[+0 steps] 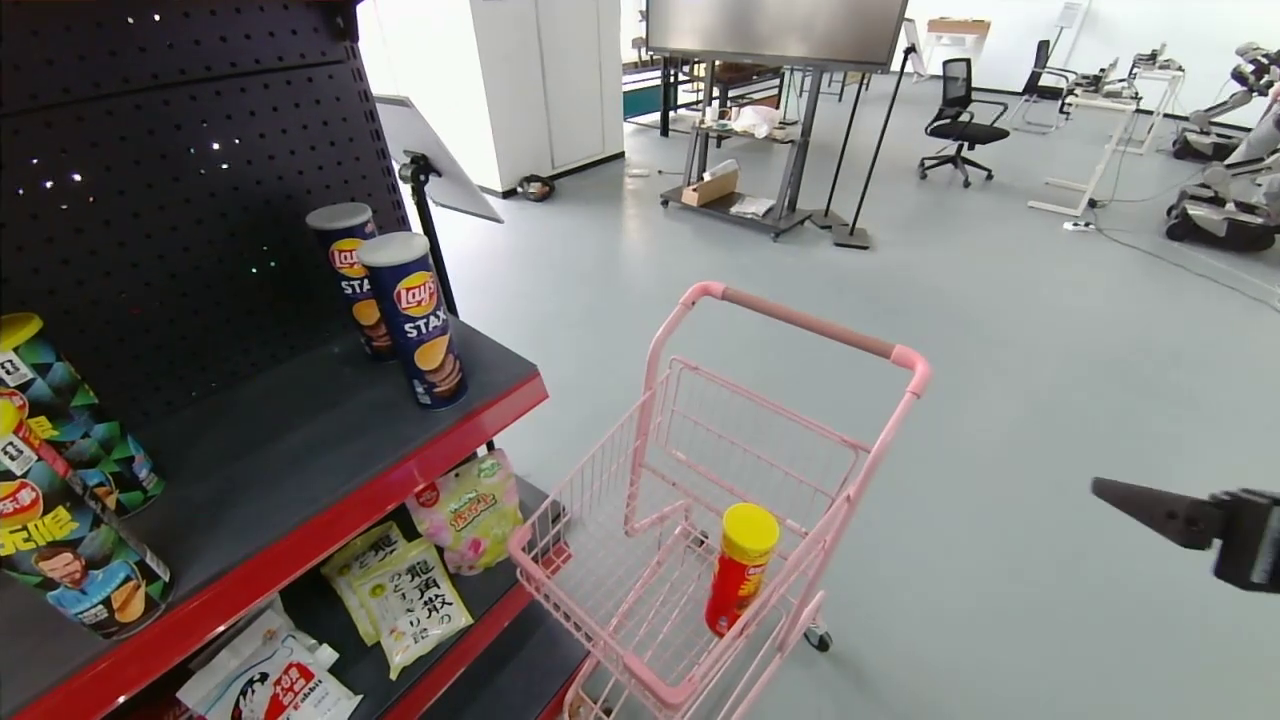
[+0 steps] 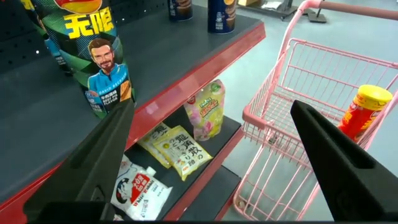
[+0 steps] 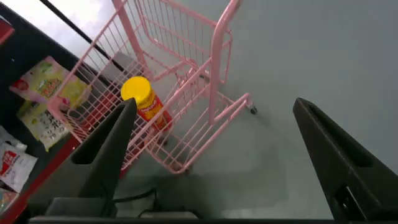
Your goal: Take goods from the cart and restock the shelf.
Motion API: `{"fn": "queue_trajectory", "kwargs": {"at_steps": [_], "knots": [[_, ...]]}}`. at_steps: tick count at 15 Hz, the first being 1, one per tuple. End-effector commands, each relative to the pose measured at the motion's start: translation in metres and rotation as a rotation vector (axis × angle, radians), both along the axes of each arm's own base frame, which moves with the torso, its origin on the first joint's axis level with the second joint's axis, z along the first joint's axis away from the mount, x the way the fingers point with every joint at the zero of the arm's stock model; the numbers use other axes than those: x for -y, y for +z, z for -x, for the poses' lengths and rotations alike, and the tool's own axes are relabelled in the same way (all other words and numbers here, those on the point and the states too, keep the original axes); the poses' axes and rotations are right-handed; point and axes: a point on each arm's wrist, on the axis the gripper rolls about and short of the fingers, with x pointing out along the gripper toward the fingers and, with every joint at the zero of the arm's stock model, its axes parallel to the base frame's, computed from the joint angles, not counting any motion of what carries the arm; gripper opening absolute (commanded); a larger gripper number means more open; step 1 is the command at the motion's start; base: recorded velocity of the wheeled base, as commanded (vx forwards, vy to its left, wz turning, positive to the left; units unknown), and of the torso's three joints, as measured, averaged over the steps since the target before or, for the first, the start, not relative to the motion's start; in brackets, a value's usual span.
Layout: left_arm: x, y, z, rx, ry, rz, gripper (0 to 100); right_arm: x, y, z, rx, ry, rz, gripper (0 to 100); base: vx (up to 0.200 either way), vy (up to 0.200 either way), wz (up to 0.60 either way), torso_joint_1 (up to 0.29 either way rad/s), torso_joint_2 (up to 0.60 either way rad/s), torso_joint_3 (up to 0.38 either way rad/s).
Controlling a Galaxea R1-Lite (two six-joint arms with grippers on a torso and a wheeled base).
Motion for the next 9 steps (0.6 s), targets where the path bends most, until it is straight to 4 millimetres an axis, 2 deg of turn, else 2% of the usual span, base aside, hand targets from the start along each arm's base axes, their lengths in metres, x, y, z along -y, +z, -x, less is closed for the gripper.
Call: {"fn": "queue_trajectory", "kwargs": {"at_steps": [1, 3, 5, 9], "knots": [[0.000, 0.000, 0.000, -0.001, 0.000, 0.000, 100, -0.006, -0.049, -0.083, -0.229, 0.043, 0.023, 100, 0.000, 0.000, 0.00, 0.000, 0.00, 0.000], [0.000, 0.000, 0.000, -0.001, 0.000, 0.000, 100, -0.015, -0.055, -0.096, -0.210, 0.074, 0.024, 100, 0.000, 0.000, 0.00, 0.000, 0.00, 0.000], [0.000, 0.000, 0.000, -0.001, 0.000, 0.000, 100, -0.037, -0.065, -0.106, -0.215, 0.146, 0.041, 100, 0.000, 0.000, 0.00, 0.000, 0.00, 0.000], [0.000, 0.000, 0.000, -0.001, 0.000, 0.000, 100, -0.059, -0.083, -0.115, -0.222, 0.198, 0.076, 100, 0.000, 0.000, 0.00, -0.129, 0.30, 0.166]]}}
